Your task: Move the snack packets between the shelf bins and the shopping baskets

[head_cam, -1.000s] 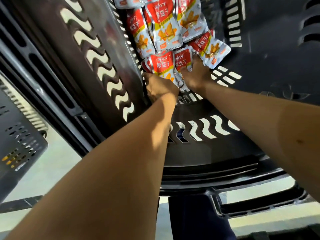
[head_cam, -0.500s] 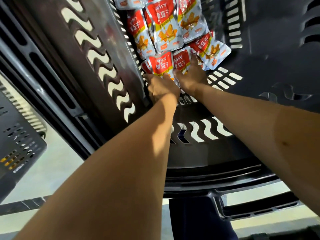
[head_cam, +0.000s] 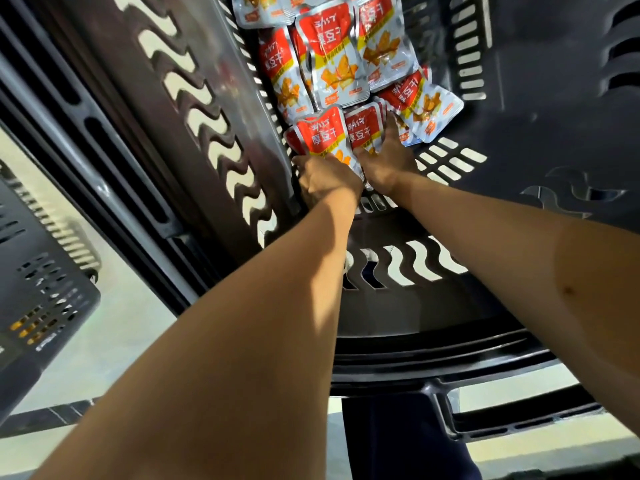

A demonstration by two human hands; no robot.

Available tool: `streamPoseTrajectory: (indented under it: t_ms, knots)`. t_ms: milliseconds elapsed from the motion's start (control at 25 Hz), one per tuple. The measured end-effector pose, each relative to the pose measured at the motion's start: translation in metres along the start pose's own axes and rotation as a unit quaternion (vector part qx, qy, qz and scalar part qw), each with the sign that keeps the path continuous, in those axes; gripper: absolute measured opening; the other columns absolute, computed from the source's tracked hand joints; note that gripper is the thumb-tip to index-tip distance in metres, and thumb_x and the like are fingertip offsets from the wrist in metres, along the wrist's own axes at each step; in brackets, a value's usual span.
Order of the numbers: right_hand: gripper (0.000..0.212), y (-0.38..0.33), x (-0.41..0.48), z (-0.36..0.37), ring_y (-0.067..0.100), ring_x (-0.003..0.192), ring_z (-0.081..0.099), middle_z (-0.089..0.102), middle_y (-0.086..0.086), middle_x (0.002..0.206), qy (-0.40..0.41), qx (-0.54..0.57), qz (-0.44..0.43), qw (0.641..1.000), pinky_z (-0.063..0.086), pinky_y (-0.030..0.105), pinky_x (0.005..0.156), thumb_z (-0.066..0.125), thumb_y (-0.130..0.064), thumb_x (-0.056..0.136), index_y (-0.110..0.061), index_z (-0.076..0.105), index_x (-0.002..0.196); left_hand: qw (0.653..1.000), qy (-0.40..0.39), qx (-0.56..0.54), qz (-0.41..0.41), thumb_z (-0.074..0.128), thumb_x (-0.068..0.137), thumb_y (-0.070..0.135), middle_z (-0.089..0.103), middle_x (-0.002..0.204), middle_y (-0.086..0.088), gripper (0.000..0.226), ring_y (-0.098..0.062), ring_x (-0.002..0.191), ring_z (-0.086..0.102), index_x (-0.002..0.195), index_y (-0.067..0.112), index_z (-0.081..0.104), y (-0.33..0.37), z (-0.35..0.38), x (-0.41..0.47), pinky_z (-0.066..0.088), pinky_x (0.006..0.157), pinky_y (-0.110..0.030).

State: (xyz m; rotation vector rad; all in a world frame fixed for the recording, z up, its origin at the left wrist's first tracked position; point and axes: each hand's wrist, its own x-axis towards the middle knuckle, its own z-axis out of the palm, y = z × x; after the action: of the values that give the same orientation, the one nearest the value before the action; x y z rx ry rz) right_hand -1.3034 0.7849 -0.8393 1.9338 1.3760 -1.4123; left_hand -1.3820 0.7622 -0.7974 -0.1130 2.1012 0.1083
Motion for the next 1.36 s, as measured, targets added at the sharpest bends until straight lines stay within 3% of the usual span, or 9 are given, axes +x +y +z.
streamPoseTrajectory:
  t_ms: [200,320,440,640,800,960,1080,1240,1360]
  knots:
    - [0.069,-0.009,-0.029,-0.019,0.028,0.136,0.035,0.033,0.006,0.151,0.020,-0.022,0.006,1.000,0.031,0.036,0.108,0.048,-0.032,0.097,-0.022,0.006,0.152,0.998,0.017,0.042,0.035,0.034,0.102,0.017,0.048,0.137,-0.015,0.037,-0.028,0.126,0.046,0.137,0.004,0.035,-0.004,-0.022,-0.024,0.036,0.093,-0.028]
    - [0.060,-0.019,-0.078,-0.046,0.028,0.137,0.033,0.033,0.007,0.150,0.024,-0.017,-0.048,0.998,0.030,0.038,0.108,0.045,-0.032,0.098,-0.020,0.018,0.149,0.987,-0.003,0.093,0.131,0.036,0.102,0.024,0.051,0.136,-0.013,0.040,-0.031,0.124,0.048,0.139,0.010,0.036,-0.008,-0.058,-0.071,0.037,0.096,-0.035]
    - [0.050,-0.037,-0.144,-0.084,0.027,0.126,0.047,0.048,0.008,0.140,0.064,-0.025,-0.116,0.991,0.040,0.036,0.100,0.049,-0.031,0.096,-0.015,0.034,0.141,0.948,-0.029,0.165,0.272,0.039,0.101,0.028,0.056,0.130,-0.014,0.044,-0.033,0.118,0.053,0.142,0.013,0.036,-0.010,-0.111,-0.124,0.042,0.094,-0.037]
    - [0.042,-0.067,-0.283,-0.160,0.030,0.110,0.057,0.061,0.012,0.122,0.071,0.002,-0.195,0.978,0.044,0.036,0.090,0.050,-0.025,0.095,-0.010,0.043,0.133,0.863,-0.026,0.251,0.437,0.043,0.098,0.033,0.056,0.130,-0.011,0.046,-0.031,0.112,0.056,0.141,0.016,0.039,-0.016,-0.212,-0.236,0.041,0.095,-0.037]
    - [0.038,-0.077,-0.399,-0.211,0.033,0.091,0.063,0.064,0.011,0.109,0.076,-0.034,-0.277,0.957,0.048,0.044,0.081,0.052,-0.026,0.094,-0.010,0.047,0.128,0.847,-0.008,0.239,0.474,0.044,0.097,0.037,0.052,0.136,-0.006,0.048,-0.025,0.121,0.050,0.142,0.022,0.038,-0.037,-0.287,-0.330,0.037,0.099,-0.031]
    - [0.041,-0.074,-0.492,-0.239,0.029,0.099,0.063,0.063,0.008,0.120,0.090,-0.027,-0.329,0.940,0.048,0.040,0.087,0.054,-0.025,0.093,-0.010,0.047,0.130,0.839,0.014,0.203,0.505,0.043,0.097,0.041,0.052,0.138,-0.008,0.049,-0.026,0.124,0.050,0.139,0.015,0.044,-0.076,-0.335,-0.398,0.039,0.102,-0.035]
    - [0.048,-0.070,-0.549,-0.243,0.023,0.090,0.063,0.064,0.003,0.113,0.121,-0.006,-0.352,0.928,0.047,0.034,0.083,0.054,-0.035,0.087,-0.009,0.050,0.127,0.841,0.030,0.164,0.515,0.047,0.097,0.035,0.053,0.137,-0.009,0.045,-0.026,0.124,0.051,0.137,0.014,0.046,-0.107,-0.359,-0.427,0.039,0.099,-0.033]
    - [0.037,-0.055,-0.602,-0.221,0.012,0.081,0.054,0.056,-0.007,0.099,0.166,0.045,-0.340,0.925,0.040,0.019,0.076,0.058,-0.023,0.092,-0.009,0.052,0.125,0.834,0.005,0.114,0.540,0.049,0.096,0.033,0.054,0.136,-0.004,0.043,-0.021,0.122,0.052,0.136,0.016,0.047,-0.141,-0.379,-0.443,0.038,0.096,-0.026]
    - [0.035,-0.049,-0.641,-0.186,0.015,0.082,0.057,0.057,-0.009,0.095,0.213,0.117,-0.292,0.925,0.047,0.029,0.081,0.058,-0.018,0.091,-0.011,0.052,0.124,0.810,-0.044,0.132,0.570,0.050,0.095,0.036,0.054,0.136,-0.003,0.045,-0.021,0.123,0.052,0.136,0.018,0.046,-0.154,-0.396,-0.445,0.039,0.098,-0.028]
